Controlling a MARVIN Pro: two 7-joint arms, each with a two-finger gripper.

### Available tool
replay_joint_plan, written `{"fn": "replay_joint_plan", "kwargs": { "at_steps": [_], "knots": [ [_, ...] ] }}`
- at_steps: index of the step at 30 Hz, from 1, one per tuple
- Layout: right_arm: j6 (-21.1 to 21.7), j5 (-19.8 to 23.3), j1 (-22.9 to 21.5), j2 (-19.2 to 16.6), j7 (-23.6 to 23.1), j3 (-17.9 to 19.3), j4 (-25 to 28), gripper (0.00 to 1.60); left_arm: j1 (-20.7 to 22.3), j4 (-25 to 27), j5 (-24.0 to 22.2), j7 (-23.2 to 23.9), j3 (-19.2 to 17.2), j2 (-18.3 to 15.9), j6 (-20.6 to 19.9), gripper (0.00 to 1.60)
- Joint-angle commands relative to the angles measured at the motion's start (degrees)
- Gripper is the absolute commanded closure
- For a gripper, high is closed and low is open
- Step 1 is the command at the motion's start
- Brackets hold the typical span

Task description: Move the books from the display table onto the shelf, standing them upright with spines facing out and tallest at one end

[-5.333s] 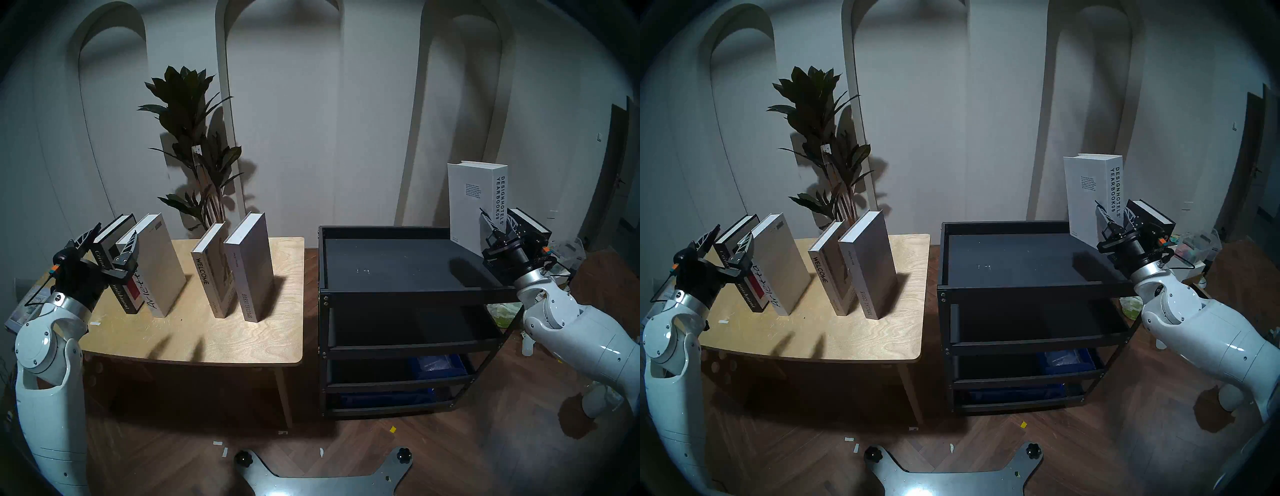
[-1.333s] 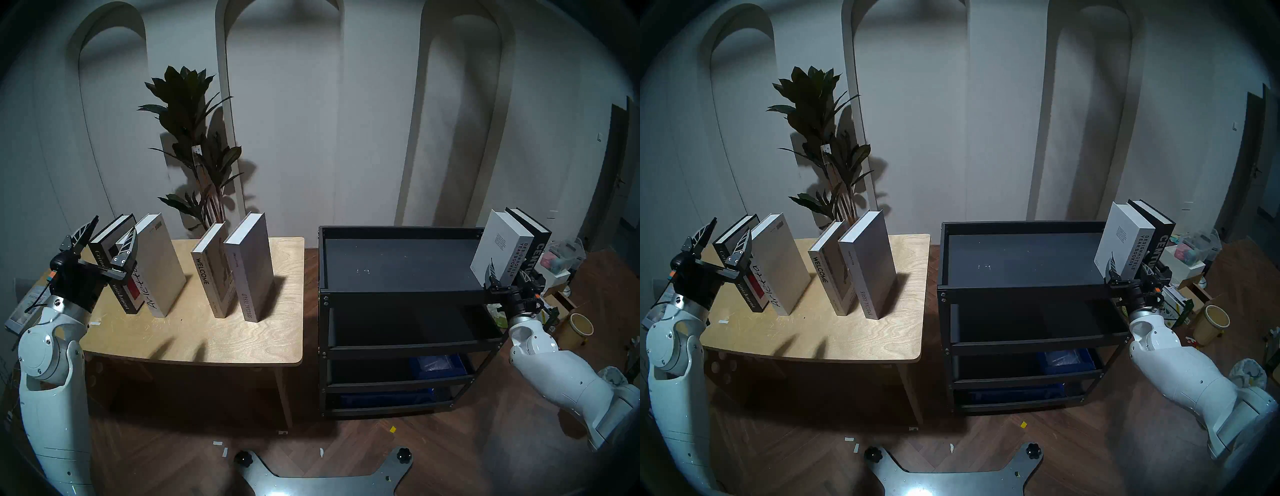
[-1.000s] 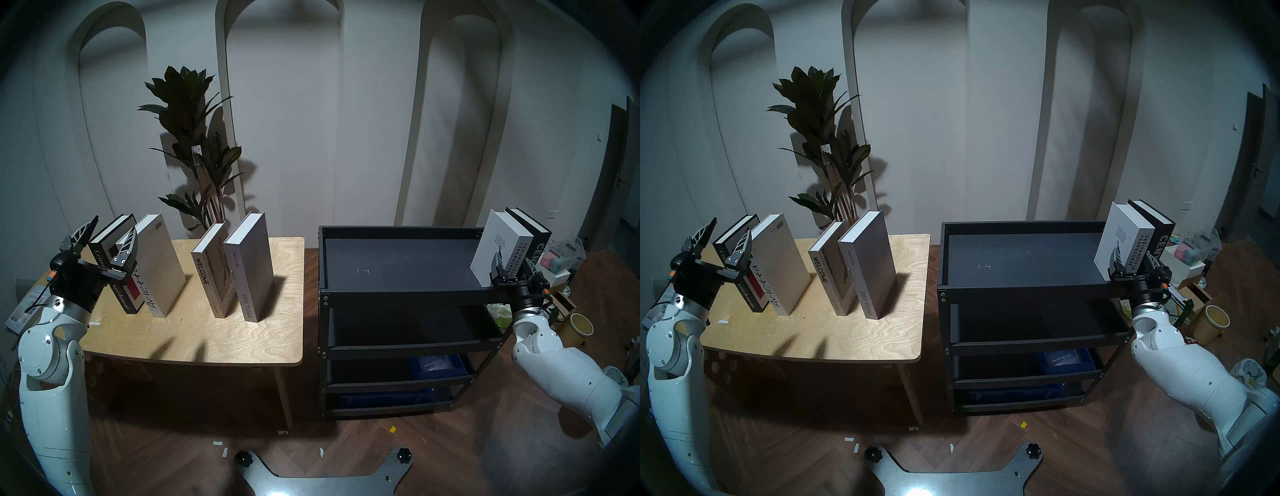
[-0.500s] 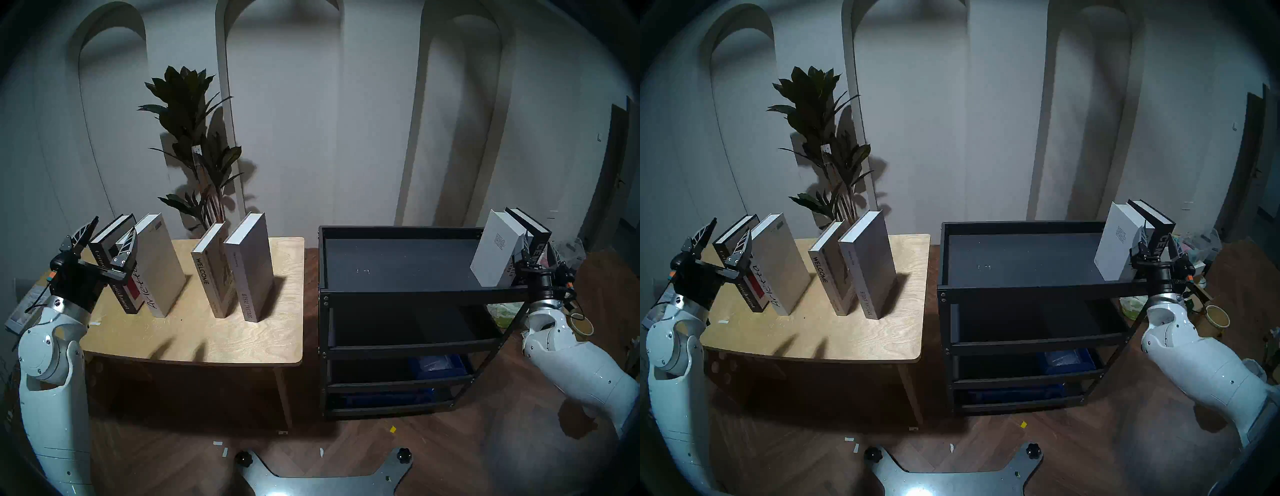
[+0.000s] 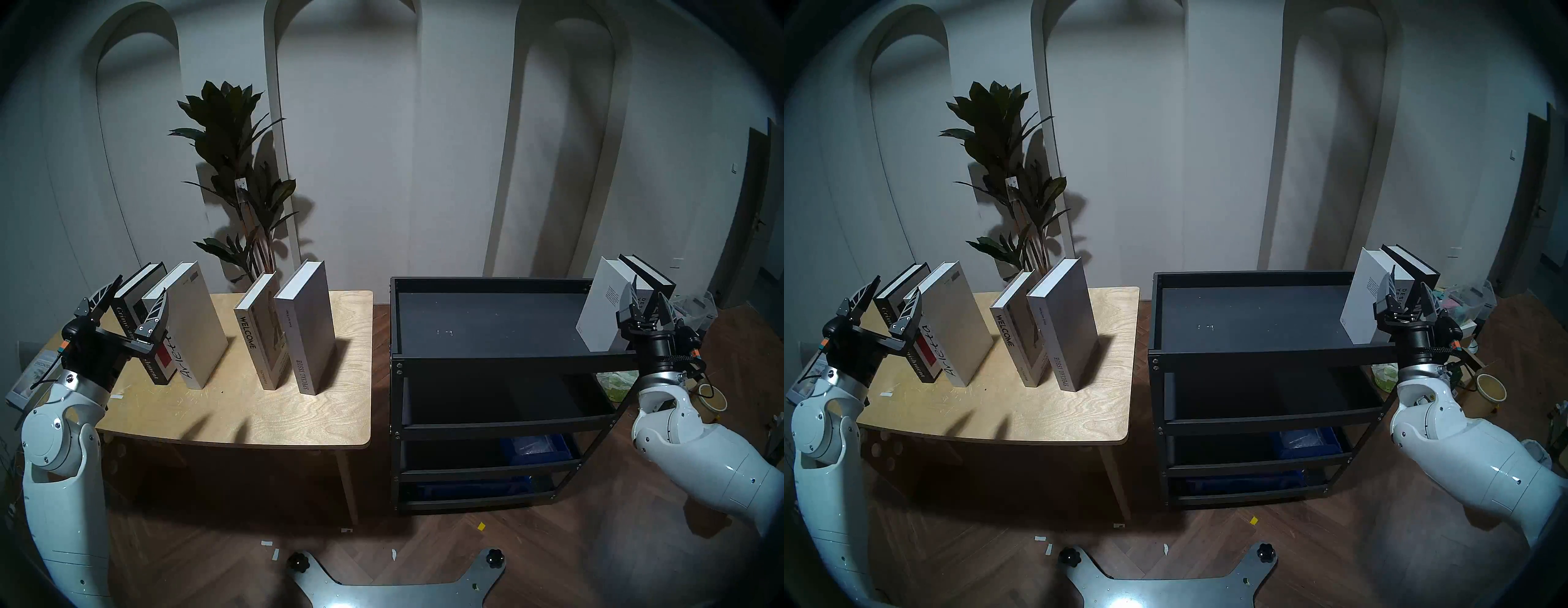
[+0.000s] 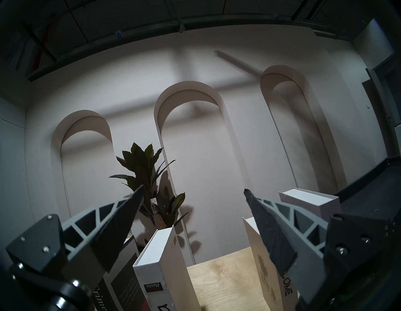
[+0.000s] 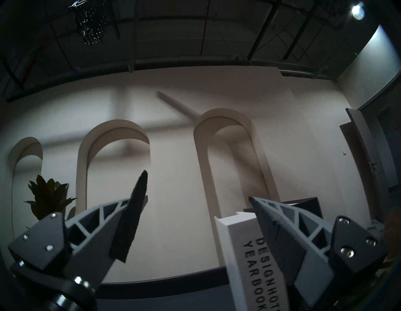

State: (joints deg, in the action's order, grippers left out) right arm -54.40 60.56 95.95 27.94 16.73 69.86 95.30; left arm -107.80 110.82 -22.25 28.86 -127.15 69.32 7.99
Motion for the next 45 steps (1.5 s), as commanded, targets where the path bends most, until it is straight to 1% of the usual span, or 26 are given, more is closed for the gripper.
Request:
{"fn": "replay_joint_plan", "kwargs": {
  "at_steps": [1, 2, 4, 6, 7, 8, 10, 11, 12, 13, 16, 17, 18, 19, 20, 21, 22, 23, 24, 25, 31, 34, 35, 36, 37, 45],
  "knots": [
    [-0.6, -2.1, -0.7, 5.2, -2.3, -3.3, 6.7, 0.00, -1.1, 0.5, -0.4, 0.5, -1.3, 0.3, 0.5, 0.00],
    [-0.6, -2.3, -0.7, 6.1, -2.5, -4.3, 8.1, 0.00, -1.3, 0.5, -0.5, 0.6, -1.5, 0.4, 0.6, 0.00],
    [-0.6, -3.0, -1.2, 7.7, -3.1, -6.0, 9.1, 0.00, -1.6, 0.5, -0.6, 0.8, -1.7, 0.5, 0.6, 0.00],
    [-0.6, -3.5, -1.1, 9.3, -3.4, -7.9, 11.7, 0.00, -1.9, 0.5, -0.8, 1.1, -2.0, 0.7, 0.6, 0.00],
    [-0.6, -3.9, -1.6, 9.3, -3.8, -9.0, 11.1, 0.00, -2.0, 0.5, -0.9, 1.1, -2.1, 0.7, 0.6, 0.00],
    [-0.6, -4.2, -1.3, 11.0, -3.7, -9.8, 13.2, 0.00, -2.1, 0.5, -1.1, 1.2, -2.3, 0.8, 0.6, 0.00],
    [-0.5, -4.8, -1.8, 11.9, -4.1, -11.9, 14.1, 0.00, -2.2, 0.5, -1.3, 1.4, -2.6, 0.8, 0.7, 0.00],
    [-0.3, -5.2, -1.7, 13.2, -4.0, -12.7, 15.6, 0.00, -2.3, 0.6, -1.4, 1.5, -2.8, 0.9, 0.7, 0.00],
    [-0.3, -5.4, -2.2, 12.7, -4.3, -13.8, 15.1, 0.00, -2.2, 0.6, -1.6, 1.6, -2.9, 0.9, 0.7, 0.00],
    [0.0, -5.8, -2.2, 14.1, -4.2, -14.8, 16.8, 0.00, -2.3, 0.7, -1.8, 1.8, -3.1, 0.9, 0.7, 0.00],
    [0.4, -6.6, -2.5, 15.4, -4.2, -17.6, 18.3, 0.00, -2.3, 0.7, -2.1, 2.0, -3.4, 1.0, 0.8, 0.00],
    [0.8, -7.1, -2.2, 17.1, -3.9, -18.4, 20.1, 0.00, -2.4, 0.7, -2.3, 2.2, -3.5, 1.1, 0.8, 0.00],
    [0.7, -7.3, -2.5, 16.7, -3.9, -19.5, 19.8, 0.00, -2.4, 0.7, -2.4, 2.3, -3.6, 1.1, 0.8, 0.00],
    [1.1, -7.7, -2.3, 17.9, -3.6, -20.5, 21.2, 0.00, -2.4, 0.8, -2.5, 2.4, -3.7, 1.1, 0.8, 0.00],
    [1.1, -7.7, -2.3, 17.9, -3.6, -20.5, 21.2, 0.00, -2.4, 0.8, -2.5, 2.4, -3.7, 1.1, 0.8, 0.00],
    [1.6, -8.2, -2.3, 18.6, -3.2, -22.2, 22.1, 0.00, -2.5, 0.8, -2.7, 2.6, -3.8, 1.2, 0.8, 0.00],
    [2.4, -8.7, -1.8, 19.8, -2.7, -22.8, 23.5, 0.00, -2.5, 0.8, -2.8, 2.7, -3.9, 1.3, 0.8, 0.00],
    [2.4, -8.7, -1.8, 19.8, -2.7, -22.8, 23.5, 0.00, -2.5, 0.8, -2.8, 2.7, -3.9, 1.3, 0.8, 0.00],
    [3.8, -9.6, -2.0, 20.6, -1.7, -24.5, 24.5, 0.00, -2.5, 0.8, -3.1, 3.0, -4.1, 1.4, 0.9, 0.00],
    [4.9, -9.9, -1.7, 21.4, -1.0, -24.8, 25.6, 0.00, -2.5, 0.8, -3.3, 3.1, -4.1, 1.4, 0.9, 0.00],
    [10.6, -13.3, -3.7, 25.0, 2.9, -27.8, 24.2, 0.00, -2.5, 0.8, -3.8, 3.8, -4.4, 1.6, 0.9, 0.00],
    [14.4, -15.5, -5.4, 27.4, 5.0, -29.7, 22.6, 0.00, -2.5, 0.8, -4.1, 4.2, -4.6, 1.7, 0.9, 0.00],
    [14.4, -15.5, -5.4, 27.4, 5.0, -29.7, 22.6, 0.00, -2.5, 0.8, -4.1, 4.2, -4.6, 1.7, 0.9, 0.00],
    [16.6, -17.2, -6.4, 29.0, 6.3, -30.8, 21.7, 0.00, -2.4, 0.7, -4.3, 4.4, -4.7, 1.7, 0.9, 0.00],
    [17.5, -17.9, -6.8, 29.2, 6.8, -31.3, 21.4, 0.00, -2.4, 0.7, -4.3, 4.5, -4.7, 1.8, 0.9, 0.00],
    [23.8, -24.5, -10.4, 34.3, 10.9, -34.4, 17.4, 0.00, -2.4, 0.6, -4.8, 5.2, -4.9, 1.8, 0.9, 0.00]
  ]
}}
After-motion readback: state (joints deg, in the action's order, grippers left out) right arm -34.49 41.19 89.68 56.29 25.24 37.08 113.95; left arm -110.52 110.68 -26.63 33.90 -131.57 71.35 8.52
